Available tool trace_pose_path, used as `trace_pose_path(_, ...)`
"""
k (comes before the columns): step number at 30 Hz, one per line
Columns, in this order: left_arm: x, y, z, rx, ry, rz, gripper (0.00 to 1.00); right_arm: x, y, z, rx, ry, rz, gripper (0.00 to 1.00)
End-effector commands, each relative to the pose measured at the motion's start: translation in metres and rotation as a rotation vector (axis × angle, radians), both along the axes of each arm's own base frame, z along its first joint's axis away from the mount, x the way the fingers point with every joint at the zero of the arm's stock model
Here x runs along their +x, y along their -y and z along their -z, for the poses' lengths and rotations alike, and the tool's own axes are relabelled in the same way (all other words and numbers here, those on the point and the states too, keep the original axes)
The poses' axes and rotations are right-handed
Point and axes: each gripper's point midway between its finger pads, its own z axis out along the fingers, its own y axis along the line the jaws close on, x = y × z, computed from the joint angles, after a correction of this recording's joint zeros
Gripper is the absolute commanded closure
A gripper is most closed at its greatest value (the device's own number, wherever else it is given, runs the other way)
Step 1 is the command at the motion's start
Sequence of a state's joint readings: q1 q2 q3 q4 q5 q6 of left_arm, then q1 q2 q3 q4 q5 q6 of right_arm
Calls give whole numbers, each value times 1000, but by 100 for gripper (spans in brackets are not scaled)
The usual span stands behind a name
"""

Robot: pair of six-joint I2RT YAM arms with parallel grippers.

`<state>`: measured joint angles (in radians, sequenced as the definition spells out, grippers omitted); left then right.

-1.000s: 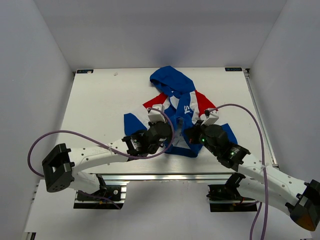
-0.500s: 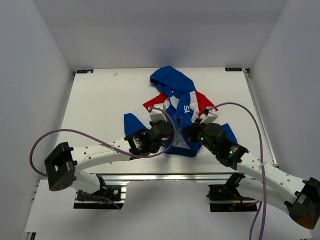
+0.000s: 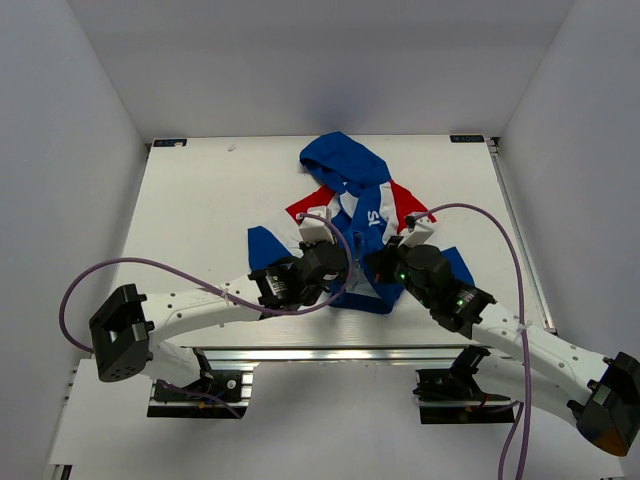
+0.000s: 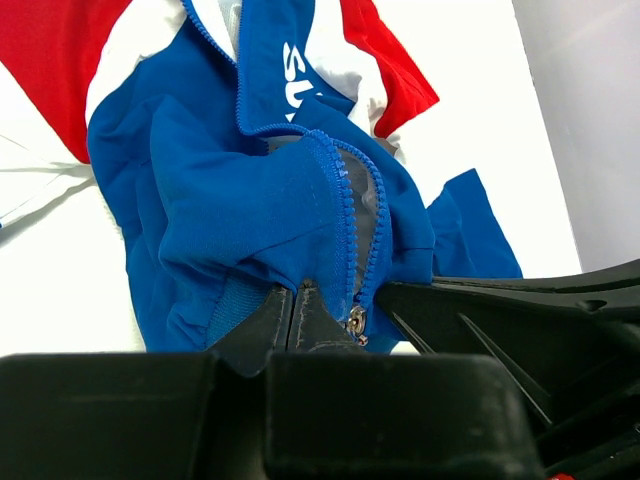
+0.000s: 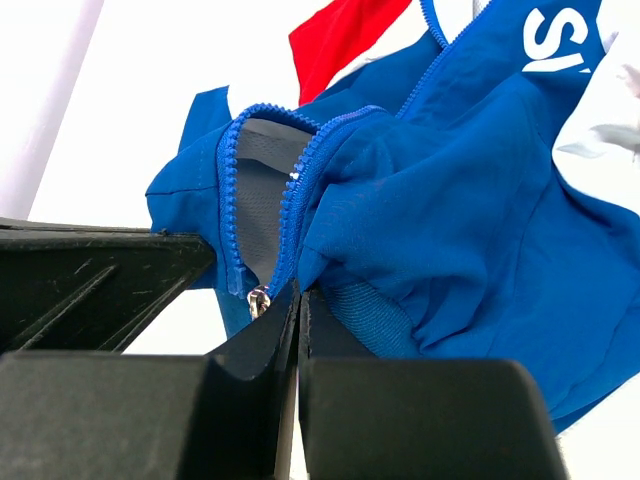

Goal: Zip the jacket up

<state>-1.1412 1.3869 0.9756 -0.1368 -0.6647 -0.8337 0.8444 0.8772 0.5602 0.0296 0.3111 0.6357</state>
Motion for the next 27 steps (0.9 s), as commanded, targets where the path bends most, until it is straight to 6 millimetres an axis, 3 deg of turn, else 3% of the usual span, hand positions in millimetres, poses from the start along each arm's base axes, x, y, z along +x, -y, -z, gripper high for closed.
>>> trace_pose_path(1, 2, 4, -15, -26, 14, -11, 100, 8, -10, -38, 84, 75, -2, 100)
trace_pose_path(27, 1, 5, -16, -29, 2, -11, 100, 7, -8, -27, 73, 33, 13, 100)
